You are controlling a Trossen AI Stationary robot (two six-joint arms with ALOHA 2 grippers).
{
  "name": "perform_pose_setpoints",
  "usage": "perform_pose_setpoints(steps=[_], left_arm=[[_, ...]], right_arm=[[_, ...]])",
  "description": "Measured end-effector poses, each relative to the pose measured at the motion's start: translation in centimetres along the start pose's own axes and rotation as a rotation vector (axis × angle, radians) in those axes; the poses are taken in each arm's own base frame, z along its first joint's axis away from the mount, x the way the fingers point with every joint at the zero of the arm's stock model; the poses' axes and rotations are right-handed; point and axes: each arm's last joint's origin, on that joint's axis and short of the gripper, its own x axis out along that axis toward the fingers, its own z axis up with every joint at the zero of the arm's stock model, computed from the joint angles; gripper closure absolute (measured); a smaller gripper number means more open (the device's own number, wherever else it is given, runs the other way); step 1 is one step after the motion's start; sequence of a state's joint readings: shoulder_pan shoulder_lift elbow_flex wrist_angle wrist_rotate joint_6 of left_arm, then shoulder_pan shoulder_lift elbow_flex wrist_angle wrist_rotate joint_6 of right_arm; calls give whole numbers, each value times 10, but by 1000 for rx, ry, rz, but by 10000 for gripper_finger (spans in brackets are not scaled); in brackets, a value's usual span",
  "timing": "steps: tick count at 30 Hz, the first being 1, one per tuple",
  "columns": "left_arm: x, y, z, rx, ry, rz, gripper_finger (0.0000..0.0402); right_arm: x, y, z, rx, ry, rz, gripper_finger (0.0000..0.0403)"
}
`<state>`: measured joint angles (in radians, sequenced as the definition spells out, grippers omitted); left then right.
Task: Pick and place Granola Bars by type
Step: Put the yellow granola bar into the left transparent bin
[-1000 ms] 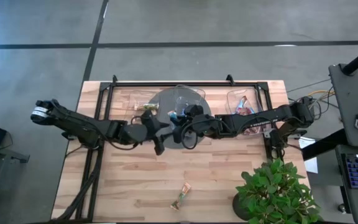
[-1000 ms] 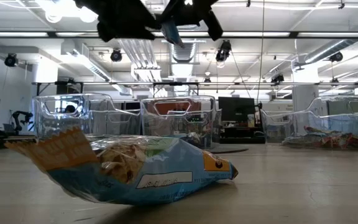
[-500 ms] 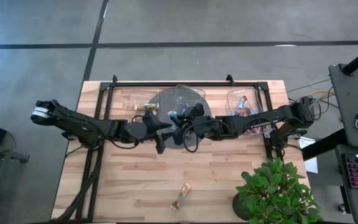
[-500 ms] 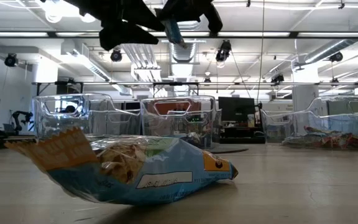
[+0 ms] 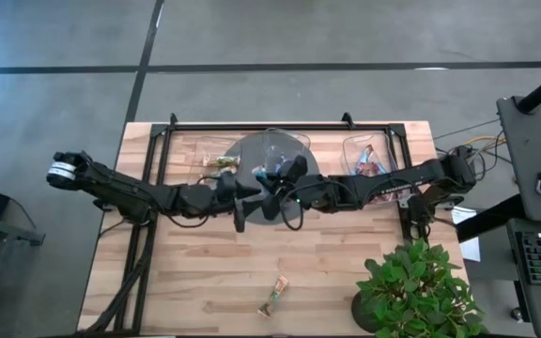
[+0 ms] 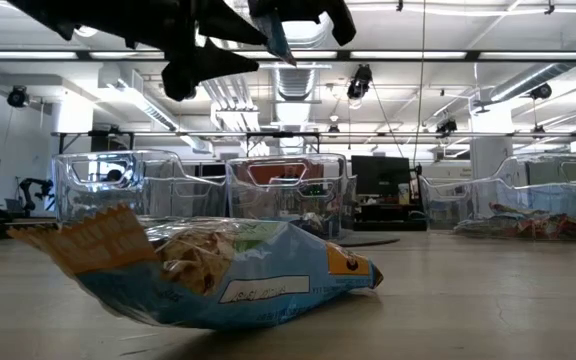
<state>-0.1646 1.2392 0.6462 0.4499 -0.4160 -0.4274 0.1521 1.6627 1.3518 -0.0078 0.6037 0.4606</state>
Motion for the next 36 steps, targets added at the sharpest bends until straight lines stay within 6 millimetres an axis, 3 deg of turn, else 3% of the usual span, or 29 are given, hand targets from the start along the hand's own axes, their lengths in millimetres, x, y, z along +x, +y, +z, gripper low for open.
perform_pose_setpoints(steps=[8,25,36], left_arm=[[3,-5,12,-26,-51,-52,225],[17,-11,13,-44,-30,-63,229],[17,-11,13,-56,-15,-53,329]], right_arm=[[-1,2,-2,8,19,36,360],[-1,5,1,74,-1,71,360],[-1,5,0,190,13,68,340]])
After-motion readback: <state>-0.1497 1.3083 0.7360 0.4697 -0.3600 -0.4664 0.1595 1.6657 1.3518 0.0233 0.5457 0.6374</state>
